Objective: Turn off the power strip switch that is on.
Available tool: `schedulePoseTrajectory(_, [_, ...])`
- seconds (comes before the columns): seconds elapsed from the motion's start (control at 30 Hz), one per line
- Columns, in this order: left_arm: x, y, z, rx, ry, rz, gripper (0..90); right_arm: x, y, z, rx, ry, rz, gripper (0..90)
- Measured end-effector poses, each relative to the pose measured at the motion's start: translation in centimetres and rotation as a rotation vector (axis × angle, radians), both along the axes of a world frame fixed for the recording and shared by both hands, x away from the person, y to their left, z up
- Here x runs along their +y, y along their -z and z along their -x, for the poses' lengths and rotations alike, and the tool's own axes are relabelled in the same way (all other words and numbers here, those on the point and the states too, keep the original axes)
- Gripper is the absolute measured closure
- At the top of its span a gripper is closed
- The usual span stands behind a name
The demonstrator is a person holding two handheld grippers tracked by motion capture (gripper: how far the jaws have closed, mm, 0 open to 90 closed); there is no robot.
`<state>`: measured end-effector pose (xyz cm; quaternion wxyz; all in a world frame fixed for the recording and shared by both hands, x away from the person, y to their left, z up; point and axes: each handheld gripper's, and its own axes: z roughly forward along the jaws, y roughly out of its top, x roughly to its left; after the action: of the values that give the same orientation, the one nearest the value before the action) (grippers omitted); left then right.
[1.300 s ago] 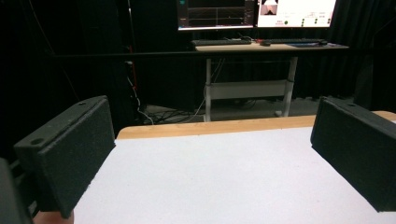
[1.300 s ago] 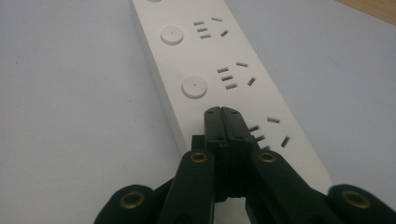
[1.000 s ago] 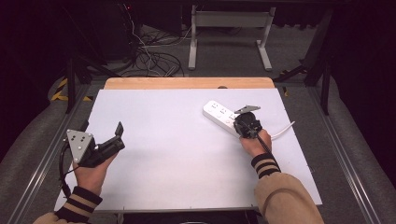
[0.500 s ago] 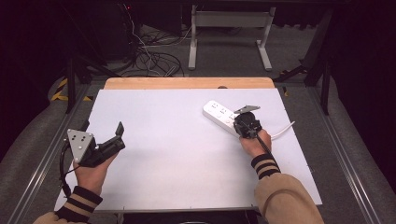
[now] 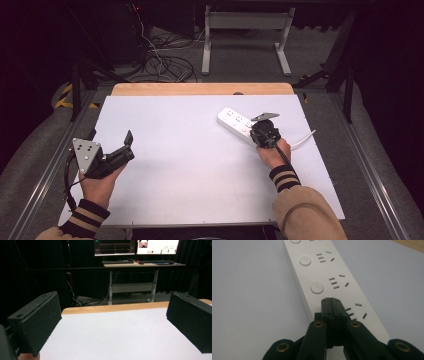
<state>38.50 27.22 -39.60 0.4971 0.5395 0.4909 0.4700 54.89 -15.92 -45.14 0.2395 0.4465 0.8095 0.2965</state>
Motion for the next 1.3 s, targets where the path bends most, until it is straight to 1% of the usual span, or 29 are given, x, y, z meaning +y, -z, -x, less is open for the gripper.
schedulePoseTrajectory(0.07, [0.0,0.0,0.0,-0.001,-0.002,-0.001,0.2,-0.2,-0.1,-0.1,-0.003,0.001,-0.009,90.0])
schedulePoseTrajectory(0.1, [0.0,0.0,0.0,-0.001,-0.003,0.000,0.2,-0.5,-0.5,0.0,-0.048,-0.006,-0.037,90.0])
schedulePoseTrajectory(0.13, [0.0,0.0,-0.1,0.000,-0.004,0.001,0.2,-0.5,-0.5,0.0,-0.048,-0.006,-0.037,90.0])
schedulePoseTrajectory(0.23, [0.1,0.0,-0.1,0.002,-0.003,0.004,0.2,-1.1,-2.3,0.6,-0.156,-0.015,-0.122,90.0])
schedulePoseTrajectory(0.27, [0.1,0.0,-0.1,0.001,-0.006,0.005,0.2,-1.4,-3.0,0.9,-0.191,-0.022,-0.141,90.0])
schedulePoseTrajectory(0.3, [0.1,0.0,-0.1,0.001,-0.006,0.003,0.2,-2.0,-4.4,1.7,-0.252,-0.032,-0.193,90.0])
schedulePoseTrajectory(0.33, [0.1,0.0,-0.1,-0.001,-0.007,0.004,0.2,-2.0,-4.4,1.7,-0.252,-0.032,-0.193,90.0])
schedulePoseTrajectory(0.47, [0.1,0.0,0.0,-0.004,-0.014,0.010,0.2,-4.2,-7.0,4.2,-0.376,-0.048,-0.298,90.0])
schedulePoseTrajectory(0.5, [0.1,0.0,0.0,-0.003,-0.015,0.009,0.2,-4.9,-7.4,5.0,-0.405,-0.048,-0.323,90.0])
schedulePoseTrajectory(0.53, [0.1,0.0,0.0,-0.002,-0.012,0.003,0.2,-5.6,-7.7,5.7,-0.438,-0.049,-0.339,90.0])
schedulePoseTrajectory(0.6, [0.1,0.1,-0.1,0.000,-0.013,0.001,0.2,-7.0,-7.9,7.5,-0.480,-0.045,-0.368,90.0])
schedulePoseTrajectory(0.63, [0.1,0.1,-0.1,0.000,-0.014,0.001,0.2,-7.6,-7.8,8.4,-0.502,-0.046,-0.375,90.0])
schedulePoseTrajectory(0.73, [0.0,0.0,-0.2,0.001,-0.013,0.004,0.2,-9.3,-7.2,11.1,-0.562,-0.041,-0.394,90.0])
schedulePoseTrajectory(0.77, [-0.1,0.0,-0.2,-0.003,-0.011,0.006,0.2,-9.7,-7.0,11.8,-0.575,-0.033,-0.405,90.0])
schedulePoseTrajectory(0.8, [-0.2,-0.1,-0.1,-0.005,-0.014,0.000,0.2,-10.1,-6.9,12.1,-0.592,-0.020,-0.412,90.0])
schedulePoseTrajectory(0.83, [-0.3,-0.1,-0.1,-0.008,-0.012,-0.003,0.2,-10.3,-6.9,12.4,-0.609,-0.004,-0.435,90.0])
schedulePoseTrajectory(0.87, [-0.4,-0.1,-0.1,-0.008,-0.008,0.000,0.2,-10.6,-6.9,12.4,-0.645,0.017,-0.461,90.0])
schedulePoseTrajectory(0.93, [-0.4,-0.1,-0.1,-0.004,-0.005,-0.010,0.2,-10.6,-6.8,12.4,-0.654,0.020,-0.459,90.0])
schedulePoseTrajectory(0.97, [-0.4,0.0,-0.1,-0.005,-0.004,-0.009,0.2,-10.5,-6.5,12.1,-0.650,0.021,-0.449,90.0])
schedulePoseTrajectory(1.17, [0.0,0.0,0.0,-0.003,-0.016,0.008,0.2,-10.3,-6.0,11.6,-0.643,0.017,-0.438,90.0])
schedulePoseTrajectory(1.3, [-0.1,-0.1,0.0,-0.006,-0.013,0.001,0.2,-10.2,-5.8,11.6,-0.661,0.008,-0.431,89.9])
